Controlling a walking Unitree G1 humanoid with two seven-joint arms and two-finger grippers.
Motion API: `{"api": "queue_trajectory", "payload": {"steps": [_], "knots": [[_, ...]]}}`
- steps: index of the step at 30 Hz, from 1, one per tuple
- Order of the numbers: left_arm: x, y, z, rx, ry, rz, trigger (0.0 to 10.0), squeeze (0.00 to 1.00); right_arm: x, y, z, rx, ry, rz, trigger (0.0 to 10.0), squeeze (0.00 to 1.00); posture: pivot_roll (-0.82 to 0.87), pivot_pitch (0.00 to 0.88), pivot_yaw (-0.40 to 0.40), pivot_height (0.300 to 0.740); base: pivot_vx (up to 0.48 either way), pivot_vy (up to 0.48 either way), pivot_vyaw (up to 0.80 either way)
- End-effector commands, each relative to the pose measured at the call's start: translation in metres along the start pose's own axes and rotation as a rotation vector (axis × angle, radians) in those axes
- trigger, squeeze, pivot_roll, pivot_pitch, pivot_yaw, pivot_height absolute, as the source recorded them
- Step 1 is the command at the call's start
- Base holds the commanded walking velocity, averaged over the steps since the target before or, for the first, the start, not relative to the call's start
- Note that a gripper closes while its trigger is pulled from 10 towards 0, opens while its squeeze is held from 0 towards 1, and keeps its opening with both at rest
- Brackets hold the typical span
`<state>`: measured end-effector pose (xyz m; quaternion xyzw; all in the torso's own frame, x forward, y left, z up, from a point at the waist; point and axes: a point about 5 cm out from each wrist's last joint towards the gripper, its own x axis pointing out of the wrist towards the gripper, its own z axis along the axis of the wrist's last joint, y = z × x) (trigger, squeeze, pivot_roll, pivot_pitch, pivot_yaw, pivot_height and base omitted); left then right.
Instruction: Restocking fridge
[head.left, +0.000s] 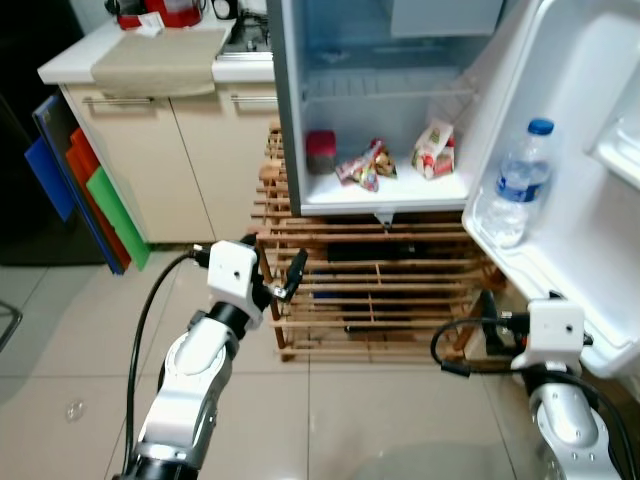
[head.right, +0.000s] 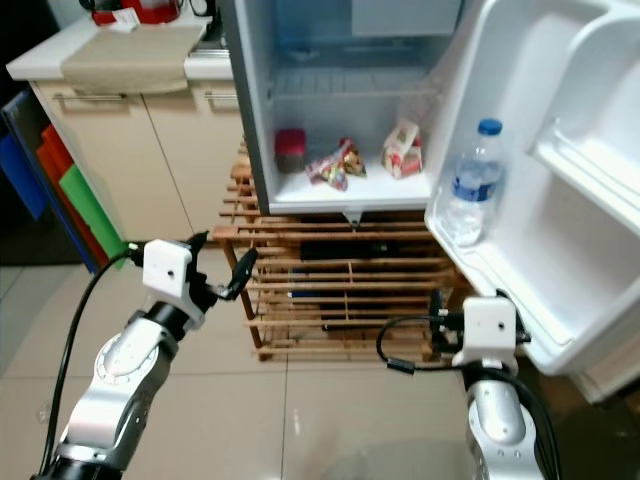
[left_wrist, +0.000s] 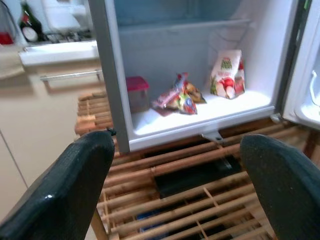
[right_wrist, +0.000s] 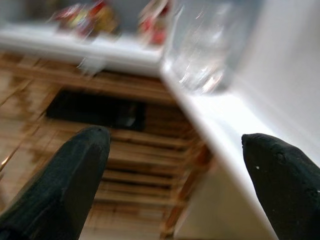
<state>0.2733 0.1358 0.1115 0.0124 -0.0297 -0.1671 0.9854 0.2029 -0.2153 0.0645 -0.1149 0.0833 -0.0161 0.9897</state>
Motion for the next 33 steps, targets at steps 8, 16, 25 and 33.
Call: {"api": "queue_trajectory", "payload": {"steps": [8,16,25,33], "knots": [[0.015,0.009,-0.034,0.055,0.230,-0.018,10.0,0.00,-0.045,-0.050,-0.120,-0.076,0.614,-0.178,10.0,0.40,-0.14,0.000,0.072,0.731,0.000,0.000,0.00],[0.015,0.027,-0.076,0.050,0.558,0.016,10.0,0.00,-0.087,-0.128,-0.158,-0.039,0.992,-0.642,10.0,0.41,-0.16,0.000,0.088,0.731,0.000,0.000,0.00],[0.023,0.016,-0.080,0.081,0.574,-0.058,10.0,0.00,-0.089,-0.210,-0.107,-0.214,0.748,-0.995,10.0,0.41,-0.18,0.000,0.093,0.731,0.000,0.000,0.00],[-0.019,0.012,-0.127,0.218,0.917,-0.252,10.0,0.00,-0.007,-0.178,-0.028,-0.077,0.168,-0.703,10.0,0.37,-0.18,0.000,0.084,0.731,0.000,0.000,0.00]]}}
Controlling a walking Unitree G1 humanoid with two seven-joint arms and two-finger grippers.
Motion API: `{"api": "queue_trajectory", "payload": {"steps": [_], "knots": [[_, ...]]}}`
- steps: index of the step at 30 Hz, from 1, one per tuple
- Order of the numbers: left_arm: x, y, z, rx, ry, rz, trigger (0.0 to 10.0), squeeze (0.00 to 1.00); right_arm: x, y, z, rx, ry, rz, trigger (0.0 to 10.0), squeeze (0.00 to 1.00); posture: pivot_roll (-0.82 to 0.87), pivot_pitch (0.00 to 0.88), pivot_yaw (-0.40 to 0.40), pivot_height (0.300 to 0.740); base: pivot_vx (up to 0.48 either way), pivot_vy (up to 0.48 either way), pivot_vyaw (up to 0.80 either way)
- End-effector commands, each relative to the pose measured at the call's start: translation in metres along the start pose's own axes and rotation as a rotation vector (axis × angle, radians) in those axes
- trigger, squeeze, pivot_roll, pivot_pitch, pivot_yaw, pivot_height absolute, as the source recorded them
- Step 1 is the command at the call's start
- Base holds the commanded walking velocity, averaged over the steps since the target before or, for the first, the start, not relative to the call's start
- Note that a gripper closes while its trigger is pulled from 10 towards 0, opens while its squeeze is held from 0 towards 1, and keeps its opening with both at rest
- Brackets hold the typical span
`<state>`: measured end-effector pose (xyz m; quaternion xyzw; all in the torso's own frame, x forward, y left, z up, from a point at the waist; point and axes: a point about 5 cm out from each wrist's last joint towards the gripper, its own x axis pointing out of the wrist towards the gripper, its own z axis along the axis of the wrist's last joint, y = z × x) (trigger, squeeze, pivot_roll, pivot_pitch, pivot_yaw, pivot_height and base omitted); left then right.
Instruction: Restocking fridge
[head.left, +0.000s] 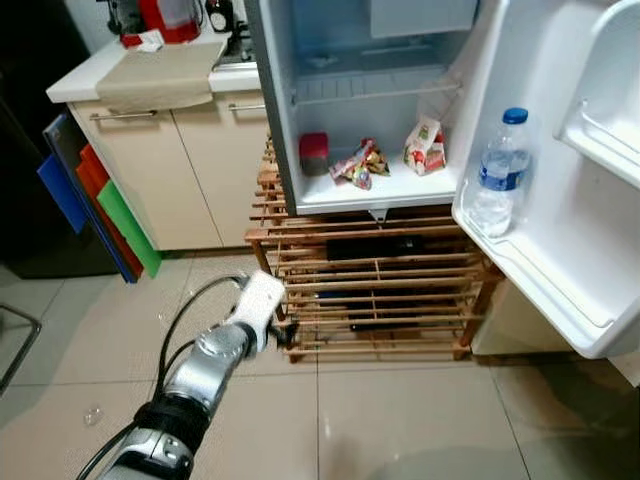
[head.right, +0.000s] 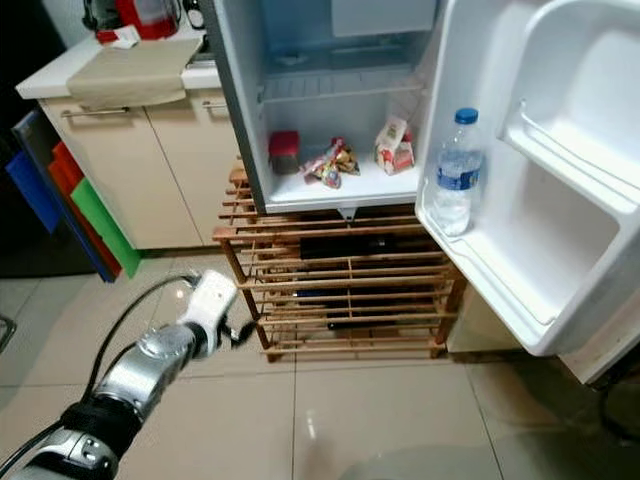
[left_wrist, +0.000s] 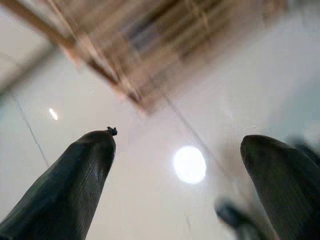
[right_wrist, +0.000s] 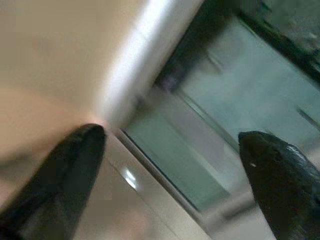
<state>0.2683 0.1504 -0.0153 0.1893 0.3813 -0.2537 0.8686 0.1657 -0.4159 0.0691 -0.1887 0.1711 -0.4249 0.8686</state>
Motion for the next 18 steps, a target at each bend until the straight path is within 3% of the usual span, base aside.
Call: {"api": "queue_trajectory", "payload": {"steps": [1,4,7,8,9,11,14,15,17,18], "knots": [[-0.001,0.003,-0.005,-0.006,0.024,-0.014,10.0,0.00,-0.012,0.031,0.029,0.089,-0.138,0.194,10.0,0.37,-0.17,0.000,0.082,0.731,0.000,0.000,0.00],[-0.002,0.007,-0.009,0.012,0.040,0.014,10.0,0.00,-0.033,0.055,0.038,0.136,-0.160,0.396,10.0,0.37,-0.18,0.000,0.083,0.731,0.000,0.000,0.00],[-0.002,0.008,-0.022,0.139,0.100,0.020,10.0,0.00,-0.064,0.087,0.039,0.197,-0.086,0.690,10.0,0.38,-0.18,0.000,0.090,0.731,0.000,0.000,0.00],[-0.002,0.008,-0.022,0.139,0.100,0.020,10.0,0.00,-0.064,0.087,0.039,0.197,-0.086,0.690,10.0,0.38,-0.18,0.000,0.090,0.731,0.000,0.000,0.00],[-0.002,0.005,-0.032,0.209,0.140,-0.004,10.0,0.00,-0.086,0.102,0.039,0.209,-0.036,0.888,10.0,0.38,-0.19,0.000,0.093,0.731,0.000,0.000,0.00],[-0.001,-0.005,-0.051,0.311,0.208,-0.057,10.0,0.00,-0.127,0.118,0.039,0.205,0.035,1.203,10.0,0.37,-0.19,0.000,0.095,0.731,0.000,0.000,0.00],[0.000,-0.018,-0.063,0.330,0.232,-0.082,10.0,0.00,-0.137,0.120,0.037,0.189,0.063,1.289,10.0,0.36,-0.19,0.000,0.094,0.731,0.000,0.000,0.00],[0.002,-0.027,-0.067,0.313,0.229,-0.084,10.0,0.00,-0.130,0.120,0.036,0.192,0.069,1.255,10.0,0.35,-0.18,0.000,0.091,0.731,0.000,0.000,0.00],[0.004,-0.031,-0.067,0.303,0.220,-0.082,10.0,0.00,-0.120,0.120,0.037,0.192,0.068,1.187,10.0,0.35,-0.17,0.000,0.086,0.731,0.000,0.000,0.00],[0.005,-0.034,-0.065,0.296,0.203,-0.076,10.0,0.00,-0.105,0.120,0.039,0.178,0.040,1.073,10.0,0.36,-0.17,0.000,0.086,0.731,0.000,0.000,0.00]]}}
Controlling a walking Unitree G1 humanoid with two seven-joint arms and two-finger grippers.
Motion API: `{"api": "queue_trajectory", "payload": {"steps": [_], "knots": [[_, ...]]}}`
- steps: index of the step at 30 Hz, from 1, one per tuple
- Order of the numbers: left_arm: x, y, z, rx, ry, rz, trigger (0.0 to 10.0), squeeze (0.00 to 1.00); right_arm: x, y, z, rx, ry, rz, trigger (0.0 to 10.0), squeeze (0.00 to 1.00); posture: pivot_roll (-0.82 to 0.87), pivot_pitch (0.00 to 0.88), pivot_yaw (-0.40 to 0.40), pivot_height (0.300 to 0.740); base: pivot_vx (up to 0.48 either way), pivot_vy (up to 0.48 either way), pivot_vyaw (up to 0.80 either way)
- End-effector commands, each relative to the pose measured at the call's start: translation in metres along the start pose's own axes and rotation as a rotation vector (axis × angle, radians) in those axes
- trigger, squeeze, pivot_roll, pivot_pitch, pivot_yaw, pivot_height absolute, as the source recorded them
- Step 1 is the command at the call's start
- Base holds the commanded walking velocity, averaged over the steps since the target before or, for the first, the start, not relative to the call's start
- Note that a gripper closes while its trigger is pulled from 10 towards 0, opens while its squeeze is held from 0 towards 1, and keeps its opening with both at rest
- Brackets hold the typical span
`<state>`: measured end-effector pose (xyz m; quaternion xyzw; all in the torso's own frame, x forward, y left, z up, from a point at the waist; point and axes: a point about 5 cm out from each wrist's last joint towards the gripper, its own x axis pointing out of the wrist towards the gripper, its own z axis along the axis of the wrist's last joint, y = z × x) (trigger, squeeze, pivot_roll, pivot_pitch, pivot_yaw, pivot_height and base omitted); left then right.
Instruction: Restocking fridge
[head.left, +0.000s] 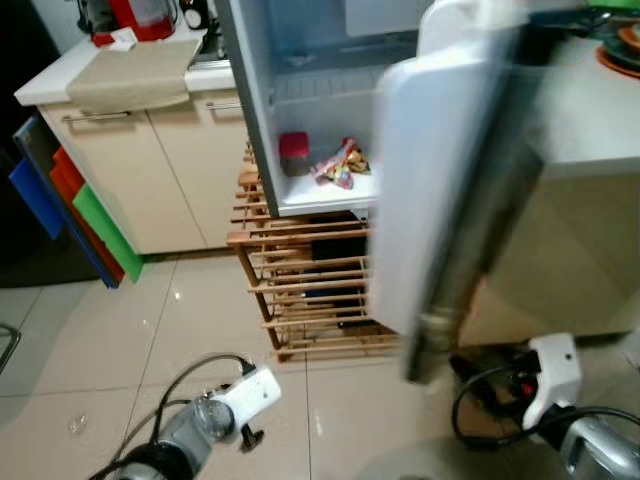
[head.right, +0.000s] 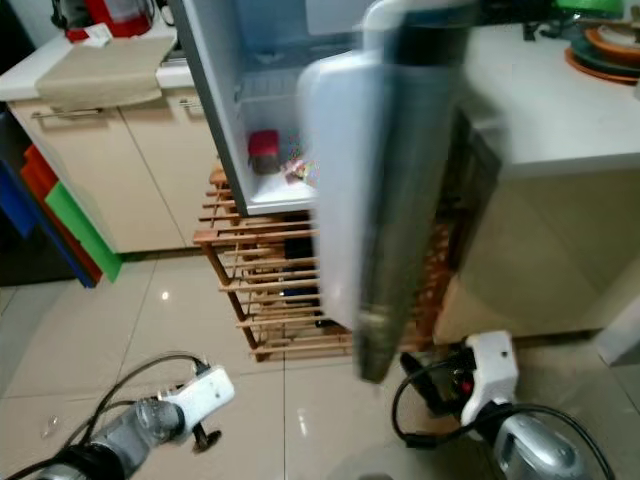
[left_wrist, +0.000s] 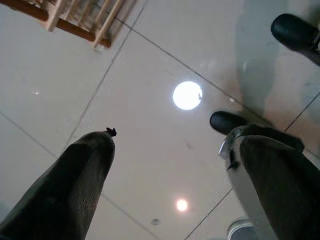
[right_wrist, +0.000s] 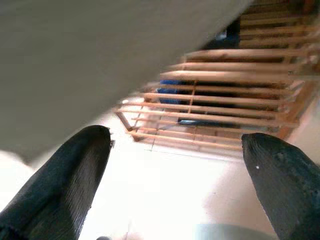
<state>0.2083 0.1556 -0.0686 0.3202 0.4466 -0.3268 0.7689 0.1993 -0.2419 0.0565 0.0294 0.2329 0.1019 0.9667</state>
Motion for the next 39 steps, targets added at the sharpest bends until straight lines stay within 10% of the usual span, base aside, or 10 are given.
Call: {"api": "queue_trajectory", "payload": {"steps": [1,4,10,12,18,26,35,39], "knots": [[0.000,0.005,0.012,-0.009,-0.065,0.054,10.0,0.00,0.003,-0.027,0.012,-0.019,-0.046,-0.210,10.0,0.37,-0.17,0.000,0.084,0.731,0.000,0.000,0.00],[-0.001,0.015,0.040,-0.071,-0.203,0.157,10.0,0.00,0.005,-0.047,0.034,-0.079,-0.141,-0.476,10.0,0.38,-0.16,0.000,0.078,0.731,0.000,0.000,0.00],[-0.017,0.041,0.097,-0.328,-0.546,0.261,10.0,0.00,0.008,-0.033,0.056,-0.121,-0.267,-0.565,10.0,0.38,-0.15,0.000,0.078,0.731,0.000,0.000,0.00],[-0.069,0.111,0.117,-0.465,-0.804,0.398,10.0,0.00,0.016,-0.014,0.061,-0.160,-0.329,-0.527,10.0,0.38,-0.15,0.000,0.083,0.731,0.000,0.000,0.00],[-0.126,0.130,0.155,-0.576,-1.135,0.488,10.0,0.00,0.022,-0.004,0.059,-0.136,-0.372,-0.532,10.0,0.41,-0.15,0.000,0.087,0.731,0.000,0.000,0.00],[-0.135,0.127,0.165,-0.494,-1.153,0.539,10.0,0.00,0.020,-0.008,0.056,-0.125,-0.364,-0.576,10.0,0.44,-0.14,0.000,0.084,0.731,0.000,0.000,-0.51],[-0.125,0.113,0.165,-0.641,-1.177,0.331,10.0,0.00,0.026,0.003,0.053,-0.105,-0.374,-0.602,10.0,0.60,-0.17,0.000,0.099,0.731,0.000,0.000,-0.66],[-0.125,0.104,0.174,-0.564,-1.190,0.294,10.0,0.00,0.033,0.017,0.061,-0.126,-0.409,-0.558,10.0,0.64,-0.18,0.000,0.102,0.731,0.000,0.000,-0.66]]}}
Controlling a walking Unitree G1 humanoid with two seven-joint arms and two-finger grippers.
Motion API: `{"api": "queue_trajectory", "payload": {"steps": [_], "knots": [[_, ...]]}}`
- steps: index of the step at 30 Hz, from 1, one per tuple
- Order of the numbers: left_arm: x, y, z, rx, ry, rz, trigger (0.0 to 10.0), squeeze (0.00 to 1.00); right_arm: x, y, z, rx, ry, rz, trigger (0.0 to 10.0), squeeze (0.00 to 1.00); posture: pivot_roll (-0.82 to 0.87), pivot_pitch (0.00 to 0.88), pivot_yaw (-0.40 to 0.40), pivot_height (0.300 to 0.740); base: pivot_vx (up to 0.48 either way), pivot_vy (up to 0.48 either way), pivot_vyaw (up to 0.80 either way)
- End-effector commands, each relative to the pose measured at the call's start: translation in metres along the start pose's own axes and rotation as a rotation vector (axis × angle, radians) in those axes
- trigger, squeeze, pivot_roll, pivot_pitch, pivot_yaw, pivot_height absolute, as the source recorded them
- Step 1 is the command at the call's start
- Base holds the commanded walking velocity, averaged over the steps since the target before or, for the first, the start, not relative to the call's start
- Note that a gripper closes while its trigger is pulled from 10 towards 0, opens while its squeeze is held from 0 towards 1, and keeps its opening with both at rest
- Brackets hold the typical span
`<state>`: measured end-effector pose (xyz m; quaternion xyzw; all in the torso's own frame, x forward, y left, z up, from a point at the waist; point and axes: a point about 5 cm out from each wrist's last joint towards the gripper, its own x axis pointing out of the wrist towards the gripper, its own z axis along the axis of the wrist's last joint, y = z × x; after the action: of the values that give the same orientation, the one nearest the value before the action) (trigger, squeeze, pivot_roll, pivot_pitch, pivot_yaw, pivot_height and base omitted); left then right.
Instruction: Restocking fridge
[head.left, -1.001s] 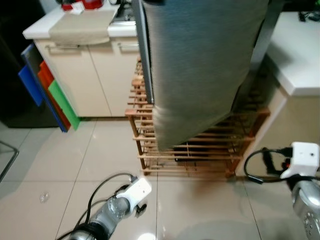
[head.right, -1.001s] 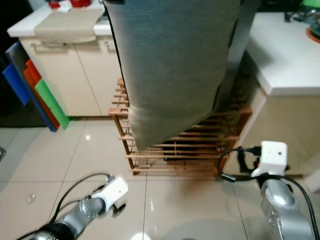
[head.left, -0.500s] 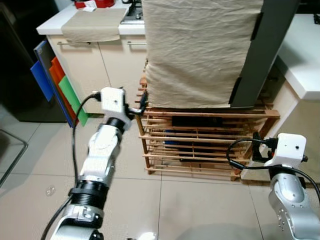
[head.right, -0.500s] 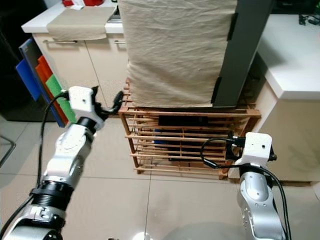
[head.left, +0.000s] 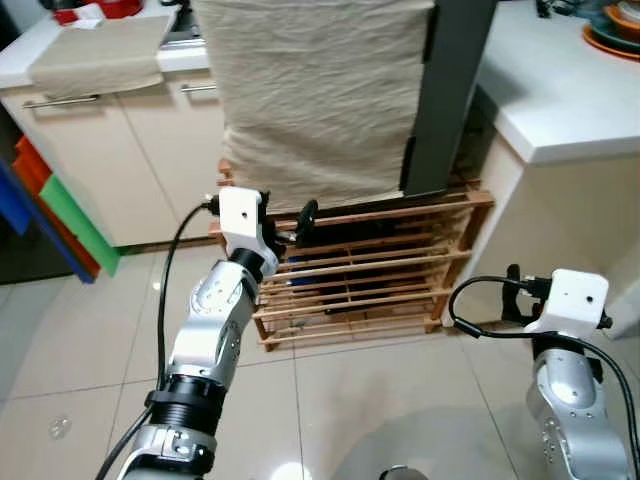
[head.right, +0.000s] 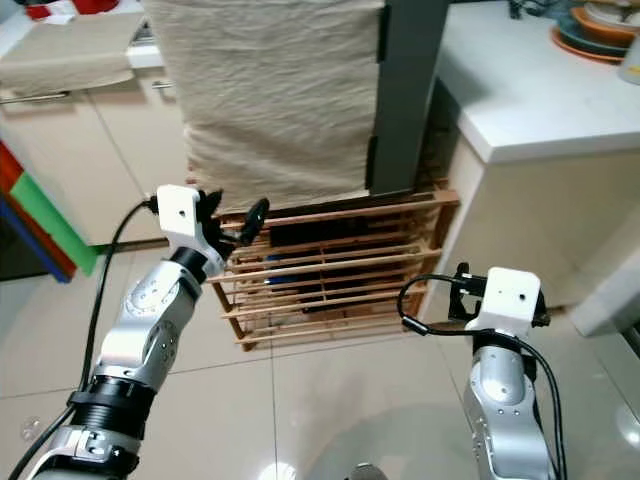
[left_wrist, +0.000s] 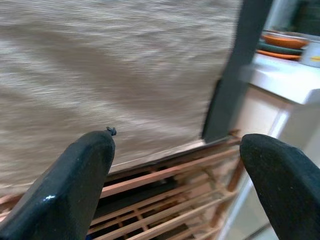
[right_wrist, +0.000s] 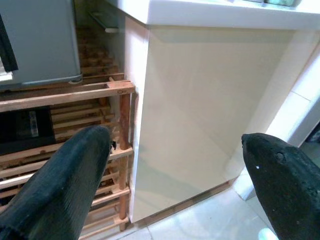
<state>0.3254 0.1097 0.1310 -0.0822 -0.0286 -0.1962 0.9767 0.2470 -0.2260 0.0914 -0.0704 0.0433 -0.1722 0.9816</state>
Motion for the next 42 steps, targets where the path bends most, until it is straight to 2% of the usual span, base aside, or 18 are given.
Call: {"api": "queue_trajectory", "payload": {"steps": [1,5,14,17,20,24,29,31,32,33,35,42], "knots": [[0.001,-0.006,0.002,0.041,-0.002,-0.047,10.0,0.00,0.003,0.009,0.010,-0.016,-0.051,0.031,10.0,0.64,-0.18,0.000,0.100,0.731,0.000,0.000,-0.67],[0.006,-0.012,0.007,0.063,-0.012,-0.088,10.0,0.00,0.003,0.007,0.013,-0.023,-0.062,0.037,10.0,0.65,-0.18,0.000,0.100,0.731,0.255,-0.233,-0.66],[0.011,-0.009,0.007,0.074,-0.004,-0.101,10.0,0.00,0.003,0.005,0.016,-0.034,-0.078,0.032,10.0,0.68,-0.19,0.000,0.103,0.731,0.383,-0.285,-0.68],[0.010,-0.006,0.004,0.077,0.014,-0.080,10.0,0.00,0.002,0.003,0.016,-0.039,-0.078,0.031,10.0,0.68,-0.19,0.000,0.101,0.731,0.371,0.000,-0.70],[0.008,-0.002,0.000,0.121,0.029,-0.032,10.0,0.00,0.002,0.001,0.014,-0.040,-0.071,0.029,10.0,0.69,-0.18,0.000,0.097,0.731,0.000,0.000,-0.71],[0.008,-0.002,-0.002,0.139,0.035,-0.035,10.0,0.00,0.002,0.000,0.013,-0.040,-0.068,0.025,10.0,0.69,-0.18,0.000,0.094,0.731,0.000,0.000,-0.71],[0.007,-0.005,-0.003,0.125,0.031,-0.050,10.0,0.00,0.002,-0.003,0.013,-0.053,-0.068,0.007,10.0,0.70,-0.18,0.000,0.092,0.731,0.000,0.000,-0.71],[0.006,-0.002,-0.007,0.073,0.038,-0.035,10.0,0.00,0.001,-0.006,0.015,-0.075,-0.081,-0.009,10.0,0.71,-0.19,0.000,0.084,0.731,0.000,0.000,-0.71],[0.005,0.001,-0.010,-0.034,0.052,-0.029,10.0,0.00,-0.001,-0.011,0.015,-0.104,-0.090,-0.020,10.0,0.71,-0.19,0.000,0.070,0.731,0.000,0.000,-0.71],[0.004,0.002,-0.010,-0.053,0.049,-0.028,10.0,0.00,-0.002,-0.013,0.014,-0.115,-0.091,-0.019,10.0,0.72,-0.19,0.000,0.066,0.731,0.000,0.000,-0.71],[0.004,0.002,-0.009,-0.058,0.045,-0.026,10.0,0.00,-0.003,-0.014,0.014,-0.122,-0.090,-0.016,10.0,0.72,-0.19,0.000,0.066,0.731,0.000,0.000,-0.72],[-0.001,0.002,-0.013,0.008,0.042,0.006,10.0,0.00,-0.004,-0.017,0.014,-0.168,-0.092,0.010,10.0,0.78,-0.18,0.000,0.052,0.731,0.000,0.000,-0.72]]}}
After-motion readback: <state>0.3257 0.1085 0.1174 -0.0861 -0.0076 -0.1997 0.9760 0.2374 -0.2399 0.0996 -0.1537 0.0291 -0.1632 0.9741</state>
